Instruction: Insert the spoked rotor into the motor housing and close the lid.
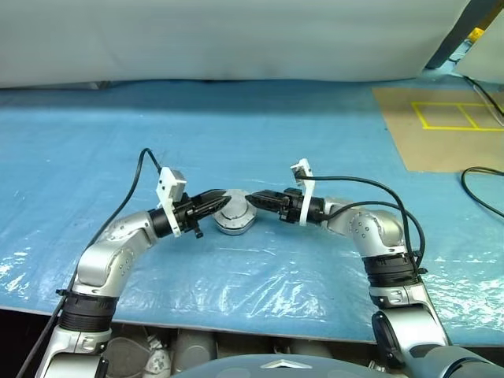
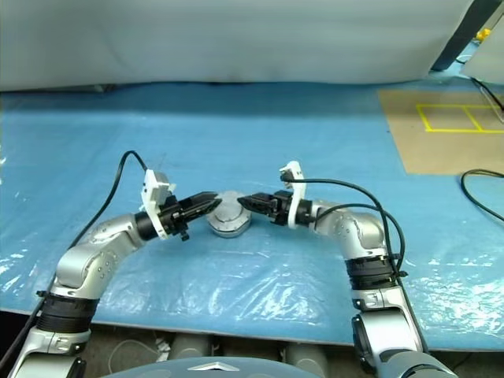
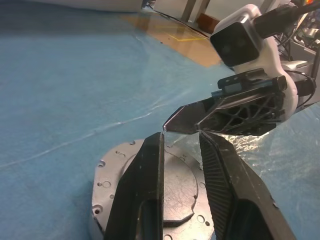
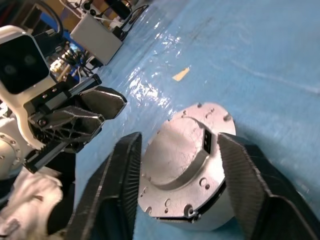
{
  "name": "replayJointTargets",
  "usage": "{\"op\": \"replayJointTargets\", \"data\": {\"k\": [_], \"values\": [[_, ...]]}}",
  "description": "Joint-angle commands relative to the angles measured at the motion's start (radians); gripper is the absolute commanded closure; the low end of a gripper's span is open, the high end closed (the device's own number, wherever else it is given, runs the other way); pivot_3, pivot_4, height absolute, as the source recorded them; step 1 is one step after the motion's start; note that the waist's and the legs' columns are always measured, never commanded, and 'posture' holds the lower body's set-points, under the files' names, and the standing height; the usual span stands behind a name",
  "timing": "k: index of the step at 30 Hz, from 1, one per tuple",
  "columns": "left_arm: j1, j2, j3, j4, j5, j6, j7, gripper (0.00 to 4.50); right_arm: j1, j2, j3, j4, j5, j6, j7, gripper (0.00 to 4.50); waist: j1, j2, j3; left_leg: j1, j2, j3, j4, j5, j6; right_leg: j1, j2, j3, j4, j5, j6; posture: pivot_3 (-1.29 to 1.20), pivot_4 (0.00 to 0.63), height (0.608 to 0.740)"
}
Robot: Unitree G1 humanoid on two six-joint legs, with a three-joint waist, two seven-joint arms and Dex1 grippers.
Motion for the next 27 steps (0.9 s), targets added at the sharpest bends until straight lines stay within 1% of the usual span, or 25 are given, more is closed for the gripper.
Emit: {"op": "replayJointTargets", "data": {"k": [1, 2, 3, 4, 6, 10, 14, 17, 27], "values": [[0.05, 0.029, 0.073, -0.042, -0.003, -0.047, -0.008, 3.31, -0.044, -0.016, 0.05, -0.077, -0.042, -0.097, 0.052, 0.72, -0.002, 0.0, 0.0, 0.0, 0.0, -0.001, 0.0, 0.0, 0.0, 0.0, 0.0, 0.0, 0.0, 0.0, 0.0, 0.0, 0.15, 0.74], [0.067, 0.036, 0.087, -0.052, -0.007, -0.052, -0.008, 3.31, -0.053, -0.036, 0.093, -0.08, -0.082, -0.138, 0.079, 0.46, -0.002, 0.0, 0.0, 0.0, 0.0, -0.003, 0.0, 0.0, 0.0, 0.0, 0.0, 0.0, 0.0, 0.0, 0.0, 0.0, 0.15, 0.74], [0.078, 0.041, 0.097, -0.059, -0.01, -0.054, -0.009, 3.31, -0.057, -0.052, 0.126, -0.081, -0.115, -0.17, 0.1, 0.11, 0.0, 0.0, 0.0, 0.0, 0.0, -0.003, 0.0, 0.0, 0.0, 0.0, 0.0, 0.0, 0.001, 0.0, 0.0, 0.0, 0.15, 0.74], [0.089, 0.046, 0.104, -0.068, -0.014, -0.054, -0.01, 3.31, -0.061, -0.06, 0.148, -0.076, -0.134, -0.184, 0.11, 0.02, 0.001, -0.001, 0.0, 0.0, 0.0, -0.005, 0.001, 0.0, 0.0, 0.0, 0.0, 0.0, 0.001, 0.0, 0.0, 0.0, 0.15, 0.74], [0.13, 0.058, 0.116, -0.093, 0.001, -0.077, -0.016, 3.31, -0.074, -0.063, 0.214, -0.046, -0.184, -0.221, 0.137, 0.02, 0.002, -0.002, 0.0, 0.001, 0.0, -0.006, 0.001, 0.0, 0.0, 0.002, 0.0, -0.001, 0.001, 0.0, 0.0, 0.0, 0.15, 0.74], [0.186, 0.059, 0.123, -0.116, 0.009, -0.098, -0.007, 3.31, -0.092, -0.039, 0.298, 0.04, -0.292, -0.338, 0.149, 0.02, 0.001, -0.002, 0.001, 0.001, 0.0, -0.009, 0.002, 0.0, 0.0, 0.003, 0.0, -0.001, 0.001, 0.0, 0.0, 0.0, 0.15, 0.74], [0.202, 0.047, 0.116, -0.132, 0.011, -0.1, 0.014, 3.31, -0.105, -0.013, 0.306, 0.112, -0.357, -0.441, 0.14, 0.02, 0.001, -0.003, 0.001, 0.001, 0.0, -0.009, 0.004, 0.0, 0.0, 0.003, 0.0, -0.001, 0.003, 0.0, 0.0, 0.0, 0.15, 0.74], [0.21, 0.039, 0.104, -0.143, 0.017, -0.101, 0.023, 3.31, -0.11, 0.007, 0.297, 0.127, -0.377, -0.475, 0.138, 0.02, -0.001, -0.003, 0.001, 0.001, 0.001, -0.009, 0.005, 0.0, 0.0, 0.003, 0.0, -0.001, 0.003, 0.0, 0.0, 0.0, 0.15, 0.74], [0.205, 0.036, 0.103, -0.131, 0.028, -0.105, 0.026, 3.31, -0.081, 0.006, 0.359, 0.206, -0.525, -0.618, 0.148, 0.02, -0.004, -0.004, 0.001, 0.002, 0.001, -0.009, 0.006, 0.0, 0.0, 0.003, 0.0, -0.001, 0.004, 0.0, -0.001, 0.0, 0.15, 0.74]]}}
